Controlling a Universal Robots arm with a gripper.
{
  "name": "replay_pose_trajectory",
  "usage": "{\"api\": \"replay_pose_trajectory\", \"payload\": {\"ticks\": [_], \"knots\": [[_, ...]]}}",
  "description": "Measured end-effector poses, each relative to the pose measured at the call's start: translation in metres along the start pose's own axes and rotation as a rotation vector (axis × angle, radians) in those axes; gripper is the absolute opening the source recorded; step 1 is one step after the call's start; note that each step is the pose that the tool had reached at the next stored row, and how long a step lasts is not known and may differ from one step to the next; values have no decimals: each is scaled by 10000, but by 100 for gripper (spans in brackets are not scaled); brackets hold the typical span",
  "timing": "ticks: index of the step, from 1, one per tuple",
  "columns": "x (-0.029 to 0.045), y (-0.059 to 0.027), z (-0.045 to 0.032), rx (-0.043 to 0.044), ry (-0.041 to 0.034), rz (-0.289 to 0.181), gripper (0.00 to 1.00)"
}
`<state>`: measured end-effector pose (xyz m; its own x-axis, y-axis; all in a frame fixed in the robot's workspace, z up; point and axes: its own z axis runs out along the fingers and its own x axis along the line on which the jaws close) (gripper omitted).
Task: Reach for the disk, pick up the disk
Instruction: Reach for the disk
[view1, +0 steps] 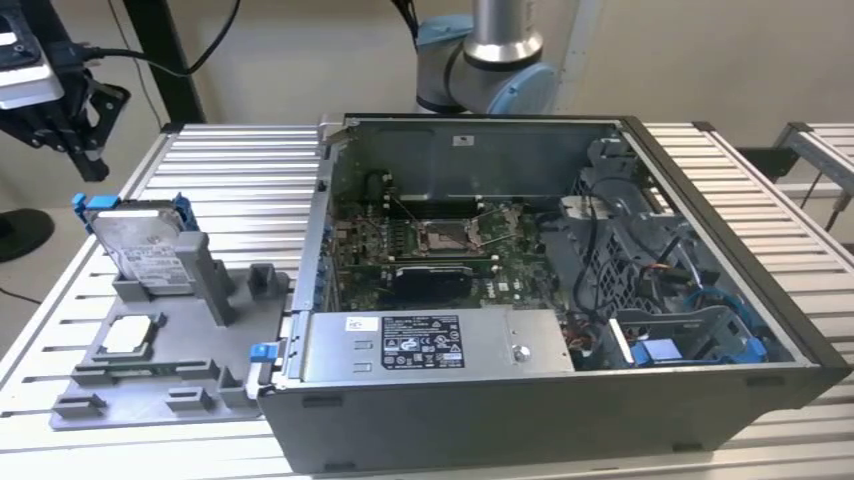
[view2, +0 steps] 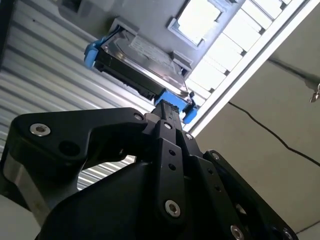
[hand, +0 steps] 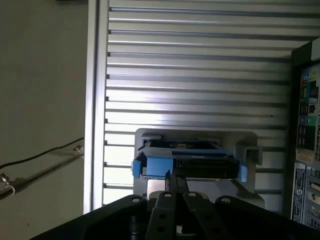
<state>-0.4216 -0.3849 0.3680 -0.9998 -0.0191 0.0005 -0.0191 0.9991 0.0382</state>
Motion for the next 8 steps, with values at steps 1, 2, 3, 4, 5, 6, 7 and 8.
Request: {"api": "replay_pose_trajectory", "payload": {"ticks": [1,2,3,4,5,6,7,8], "knots": [[5,13,1,0,0,0,0],[7,24,3,-1,-1,0,0],[6,32,3,0,0,-2,0],[6,39,4,0,0,-1,0],[6,45,5,-1,-1,-2,0],[6,51,5,-1,-1,-1,0],[6,53,6,-1,-1,-1,0],[6,53,6,-1,-1,-3,0]]}}
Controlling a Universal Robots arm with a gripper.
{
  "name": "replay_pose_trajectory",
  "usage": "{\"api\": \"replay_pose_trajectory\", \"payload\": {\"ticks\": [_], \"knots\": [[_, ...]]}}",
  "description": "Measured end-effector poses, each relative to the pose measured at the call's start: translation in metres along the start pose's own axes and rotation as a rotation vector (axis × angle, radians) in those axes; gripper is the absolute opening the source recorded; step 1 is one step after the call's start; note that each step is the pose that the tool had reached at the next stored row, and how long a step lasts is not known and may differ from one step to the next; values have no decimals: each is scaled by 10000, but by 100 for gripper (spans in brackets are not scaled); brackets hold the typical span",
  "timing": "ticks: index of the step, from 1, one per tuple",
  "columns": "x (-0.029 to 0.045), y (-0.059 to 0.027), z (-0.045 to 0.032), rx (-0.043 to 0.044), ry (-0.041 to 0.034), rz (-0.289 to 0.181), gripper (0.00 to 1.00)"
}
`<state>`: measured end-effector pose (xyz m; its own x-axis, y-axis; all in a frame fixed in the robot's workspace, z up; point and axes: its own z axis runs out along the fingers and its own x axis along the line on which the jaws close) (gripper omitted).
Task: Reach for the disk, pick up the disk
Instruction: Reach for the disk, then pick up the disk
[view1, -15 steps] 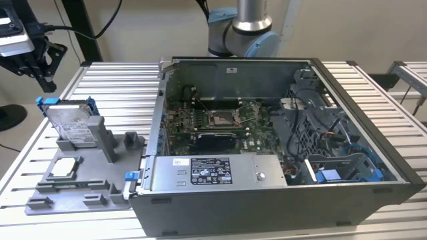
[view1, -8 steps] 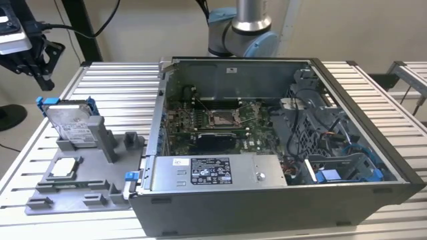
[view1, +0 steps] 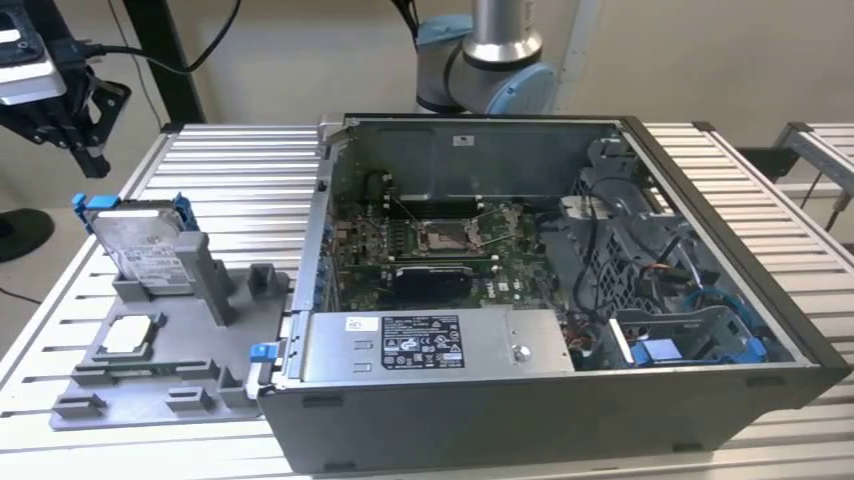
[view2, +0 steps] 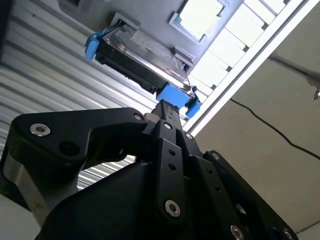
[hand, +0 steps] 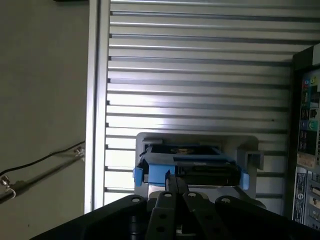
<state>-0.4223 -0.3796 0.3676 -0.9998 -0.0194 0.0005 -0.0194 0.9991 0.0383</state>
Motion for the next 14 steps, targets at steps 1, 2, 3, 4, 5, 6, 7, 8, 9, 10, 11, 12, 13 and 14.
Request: {"api": "replay_pose_trajectory", "payload": {"ticks": [1,2,3,4,5,6,7,8,9,10,11,12,13,14], "knots": [[0,0,0,0,0,0,0],[0,1,0,1,1,1,0],[0,1,-1,1,2,1,0],[0,1,0,0,0,2,0],[0,2,-1,1,1,2,0],[0,1,0,1,0,1,0],[0,1,-1,1,1,2,0],[0,1,0,1,1,-3,0],[0,1,-1,1,1,-16,0],[1,2,-1,1,2,-43,0],[1,1,-1,1,4,-86,0],[1,1,-1,1,6,-147,0],[1,1,0,1,8,-214,0],[1,2,0,0,11,-296,0]]}}
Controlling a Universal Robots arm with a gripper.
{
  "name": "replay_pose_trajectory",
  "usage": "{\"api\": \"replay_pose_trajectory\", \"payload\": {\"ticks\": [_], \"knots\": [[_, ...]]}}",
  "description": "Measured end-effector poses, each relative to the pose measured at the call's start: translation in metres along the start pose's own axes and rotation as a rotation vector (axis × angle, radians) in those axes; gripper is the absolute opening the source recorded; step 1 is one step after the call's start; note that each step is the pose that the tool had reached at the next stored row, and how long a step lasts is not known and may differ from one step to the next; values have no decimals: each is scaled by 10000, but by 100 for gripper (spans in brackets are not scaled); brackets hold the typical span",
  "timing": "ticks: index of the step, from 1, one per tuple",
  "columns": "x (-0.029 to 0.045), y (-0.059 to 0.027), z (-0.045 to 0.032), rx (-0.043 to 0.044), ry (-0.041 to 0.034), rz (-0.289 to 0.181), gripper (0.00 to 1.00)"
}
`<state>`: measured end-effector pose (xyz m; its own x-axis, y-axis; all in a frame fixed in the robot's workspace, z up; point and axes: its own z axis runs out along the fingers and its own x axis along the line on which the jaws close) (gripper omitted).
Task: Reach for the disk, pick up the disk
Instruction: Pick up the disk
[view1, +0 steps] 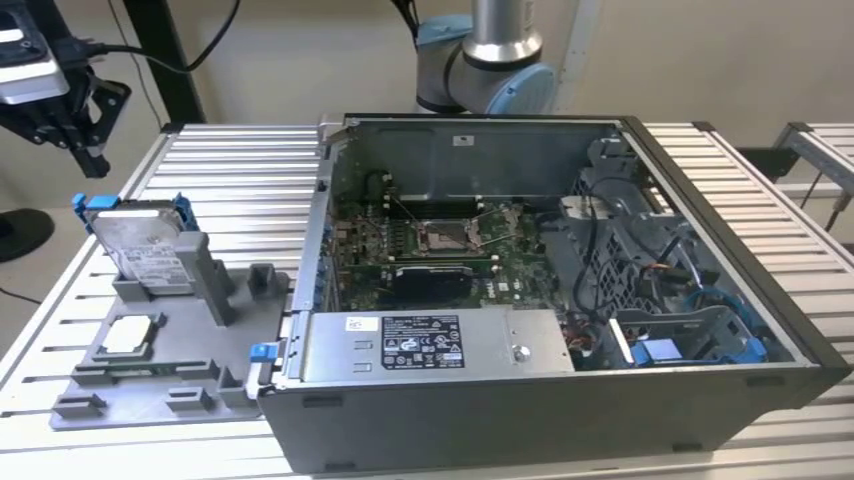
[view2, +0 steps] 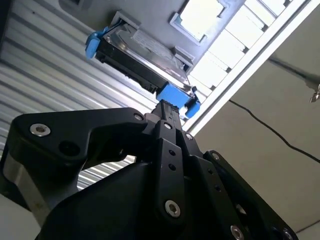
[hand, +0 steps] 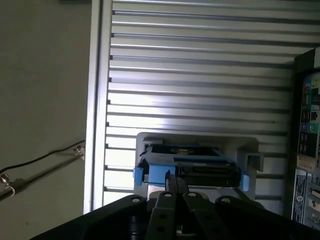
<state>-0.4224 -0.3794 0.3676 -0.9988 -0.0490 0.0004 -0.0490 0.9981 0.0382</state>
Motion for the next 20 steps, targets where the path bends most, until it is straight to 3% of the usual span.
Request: {"api": "replay_pose_trajectory", "payload": {"ticks": [20], "knots": [[0,0,0,1,83,-2143,0]]}}
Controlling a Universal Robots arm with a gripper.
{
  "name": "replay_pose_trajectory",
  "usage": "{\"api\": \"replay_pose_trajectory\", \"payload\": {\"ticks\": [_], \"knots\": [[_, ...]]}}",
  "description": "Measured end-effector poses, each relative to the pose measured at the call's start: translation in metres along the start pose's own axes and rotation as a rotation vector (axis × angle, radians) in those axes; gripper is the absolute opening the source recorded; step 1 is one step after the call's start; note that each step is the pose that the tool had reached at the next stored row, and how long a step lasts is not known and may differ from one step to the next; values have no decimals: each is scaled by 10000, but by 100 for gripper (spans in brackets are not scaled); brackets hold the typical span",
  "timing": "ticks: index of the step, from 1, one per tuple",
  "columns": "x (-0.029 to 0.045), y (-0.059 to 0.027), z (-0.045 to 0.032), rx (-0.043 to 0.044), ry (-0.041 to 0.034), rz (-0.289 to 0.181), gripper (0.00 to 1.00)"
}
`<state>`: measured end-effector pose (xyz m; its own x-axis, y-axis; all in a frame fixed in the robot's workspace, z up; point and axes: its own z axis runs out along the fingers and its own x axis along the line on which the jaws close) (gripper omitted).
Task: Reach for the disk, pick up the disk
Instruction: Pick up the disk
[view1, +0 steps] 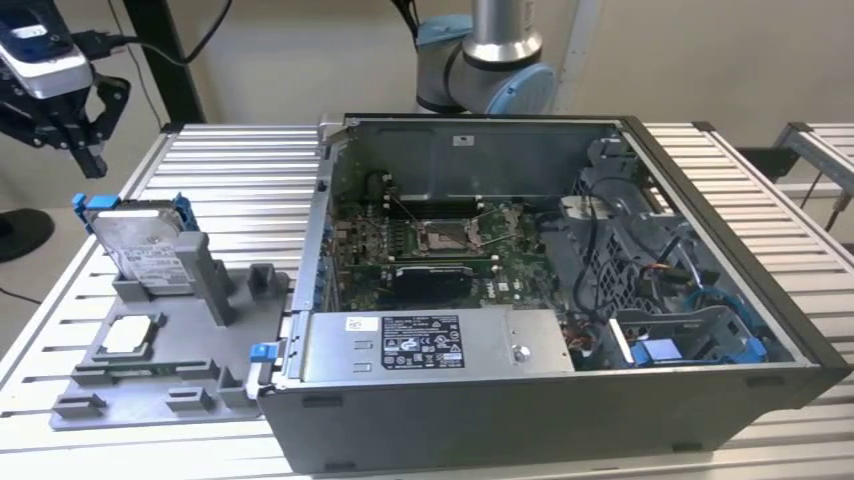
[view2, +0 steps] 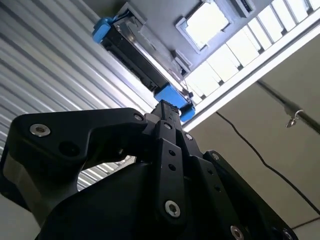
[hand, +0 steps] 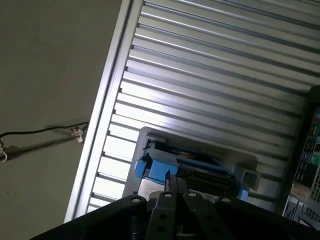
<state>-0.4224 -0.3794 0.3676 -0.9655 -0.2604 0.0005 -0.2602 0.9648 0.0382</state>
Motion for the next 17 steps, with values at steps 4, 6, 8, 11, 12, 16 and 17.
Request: {"api": "replay_pose_trajectory", "payload": {"ticks": [4,6,8,11,12,16,17], "knots": [[0,0,0,0,19,-487,0],[0,0,0,0,28,-720,0],[0,0,0,0,37,-961,0],[0,0,0,1,50,-1314,0],[0,0,0,1,55,-1433,0],[0,0,0,1,73,-1910,0],[0,0,0,1,77,-2021,0]]}}
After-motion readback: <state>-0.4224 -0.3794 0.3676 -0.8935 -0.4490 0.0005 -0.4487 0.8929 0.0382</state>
